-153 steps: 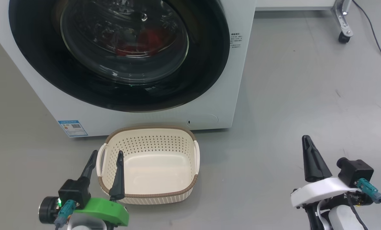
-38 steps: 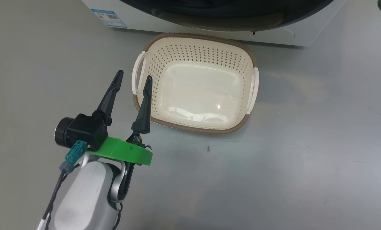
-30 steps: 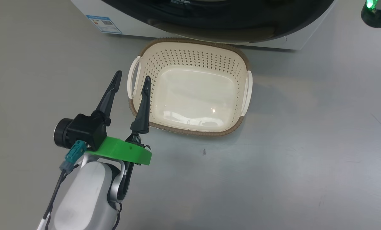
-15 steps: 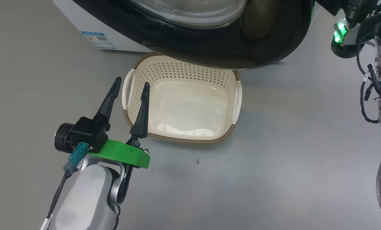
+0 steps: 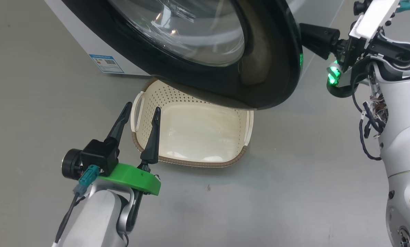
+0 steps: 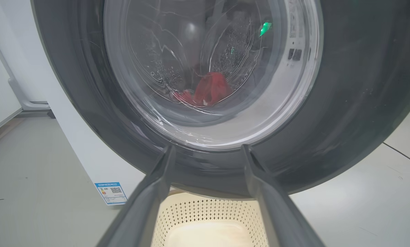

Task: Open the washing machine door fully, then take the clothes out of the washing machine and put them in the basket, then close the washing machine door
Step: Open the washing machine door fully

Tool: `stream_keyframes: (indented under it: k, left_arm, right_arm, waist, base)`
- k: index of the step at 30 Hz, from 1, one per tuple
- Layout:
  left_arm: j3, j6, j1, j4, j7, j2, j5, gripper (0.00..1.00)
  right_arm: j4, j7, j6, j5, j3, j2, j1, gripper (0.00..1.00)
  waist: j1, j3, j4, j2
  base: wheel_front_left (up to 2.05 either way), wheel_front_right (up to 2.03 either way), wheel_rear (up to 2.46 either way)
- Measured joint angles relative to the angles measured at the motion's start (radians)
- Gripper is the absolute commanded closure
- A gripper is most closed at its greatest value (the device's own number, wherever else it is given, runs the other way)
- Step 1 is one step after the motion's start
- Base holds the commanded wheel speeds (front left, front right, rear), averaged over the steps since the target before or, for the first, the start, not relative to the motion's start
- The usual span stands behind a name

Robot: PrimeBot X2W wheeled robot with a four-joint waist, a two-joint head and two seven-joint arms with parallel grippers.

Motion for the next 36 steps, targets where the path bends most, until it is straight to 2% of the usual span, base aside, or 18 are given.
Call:
stream_keyframes:
  k: [13,33,36]
  left_arm:
    - [0.003,0.0,0.077,0.035,0.0,0.001,0.0,0.0]
    - [0.002,0.001,0.138,0.04,0.0,0.002,-0.013,0.0]
    - [0.001,0.001,0.145,0.04,0.0,0.002,-0.015,0.0]
  right_arm:
    - [-0.022,0.016,0.017,0.033,0.027,0.042,0.142,1.0]
    - [-0.163,-0.008,0.026,0.08,0.114,0.056,0.318,1.0]
    - [-0.193,-0.031,0.026,0.128,0.142,0.055,0.353,1.0]
  waist:
    - [0.0,-0.101,0.001,0.0]
    - [-0.0001,-0.194,0.043,0.0]
    - [0.0,-0.202,0.054,0.0]
  base:
    - [0.0,0.0,0.0]
    - [0.0,0.0,0.0]
    - [0.0,0.0,0.0]
